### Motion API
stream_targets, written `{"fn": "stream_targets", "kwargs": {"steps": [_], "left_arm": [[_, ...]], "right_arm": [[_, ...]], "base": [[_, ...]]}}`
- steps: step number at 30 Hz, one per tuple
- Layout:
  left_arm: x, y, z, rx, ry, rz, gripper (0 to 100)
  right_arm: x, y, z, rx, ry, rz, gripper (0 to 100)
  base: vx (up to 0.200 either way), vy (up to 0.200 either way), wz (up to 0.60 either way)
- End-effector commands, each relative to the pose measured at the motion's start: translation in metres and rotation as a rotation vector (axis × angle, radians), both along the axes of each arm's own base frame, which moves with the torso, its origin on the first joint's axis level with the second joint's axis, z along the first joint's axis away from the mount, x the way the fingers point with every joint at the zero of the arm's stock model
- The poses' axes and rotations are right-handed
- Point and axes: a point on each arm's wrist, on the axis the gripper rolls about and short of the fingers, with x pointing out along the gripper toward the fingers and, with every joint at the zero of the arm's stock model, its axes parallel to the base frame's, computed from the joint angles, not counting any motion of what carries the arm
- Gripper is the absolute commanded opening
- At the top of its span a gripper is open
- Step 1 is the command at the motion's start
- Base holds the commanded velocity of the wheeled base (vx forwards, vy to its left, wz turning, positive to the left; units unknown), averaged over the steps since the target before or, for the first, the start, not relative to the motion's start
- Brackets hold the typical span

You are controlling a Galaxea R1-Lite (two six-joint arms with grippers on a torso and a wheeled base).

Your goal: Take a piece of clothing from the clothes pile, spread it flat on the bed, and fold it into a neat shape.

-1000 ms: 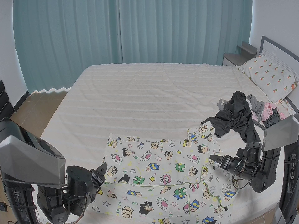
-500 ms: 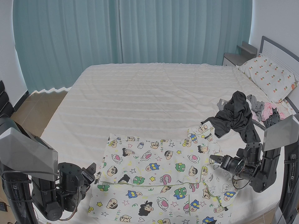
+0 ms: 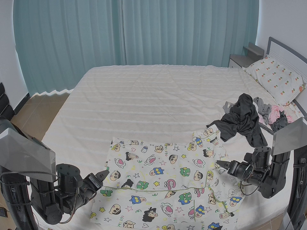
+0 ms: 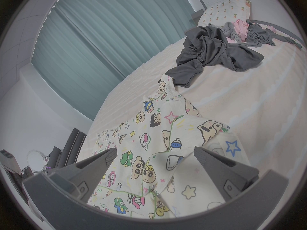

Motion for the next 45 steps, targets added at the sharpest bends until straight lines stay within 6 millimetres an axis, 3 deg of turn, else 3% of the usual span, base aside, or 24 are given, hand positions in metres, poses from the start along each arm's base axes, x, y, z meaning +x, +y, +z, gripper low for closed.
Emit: {"fn": "stream_targets", "kwargs": {"steps": [1, 20, 26, 31, 36, 39, 41, 42, 45], "left_arm": [[0.003, 0.000, -0.002, -0.013, -0.004, 0.010, 100], [-0.008, 0.012, -0.008, 0.007, 0.063, 0.043, 100], [-0.009, 0.010, -0.021, 0.045, 0.117, 0.025, 100], [-0.009, 0.012, -0.032, 0.146, 0.147, -0.042, 100], [0.016, 0.012, -0.042, 0.154, 0.100, -0.076, 100], [0.028, 0.015, -0.060, 0.244, 0.103, -0.117, 100], [0.028, 0.015, -0.061, 0.251, 0.105, -0.120, 100], [0.035, 0.015, -0.075, 0.325, 0.106, -0.167, 100], [0.039, 0.014, -0.077, 0.332, 0.097, -0.174, 100]], "right_arm": [[-0.007, -0.002, 0.007, -0.023, -0.013, 0.015, 100], [-0.020, 0.000, 0.000, -0.099, 0.021, 0.075, 100], [-0.025, 0.000, -0.001, -0.122, 0.032, 0.094, 100], [-0.027, 0.000, -0.004, -0.140, 0.041, 0.109, 100], [-0.028, 0.003, -0.010, -0.157, 0.061, 0.133, 100], [-0.028, 0.003, -0.010, -0.157, 0.061, 0.133, 100], [-0.028, 0.003, -0.010, -0.157, 0.061, 0.133, 100], [-0.028, 0.003, -0.011, -0.157, 0.062, 0.133, 100], [-0.028, 0.003, -0.011, -0.157, 0.062, 0.133, 100]], "base": [[0.000, 0.000, 0.00], [-0.189, 0.000, 0.00], [-0.200, 0.000, 0.00], [0.000, 0.000, 0.00], [0.000, 0.000, 0.00], [0.000, 0.000, 0.00], [0.000, 0.000, 0.00], [0.000, 0.000, 0.00], [0.000, 0.000, 0.00]]}}
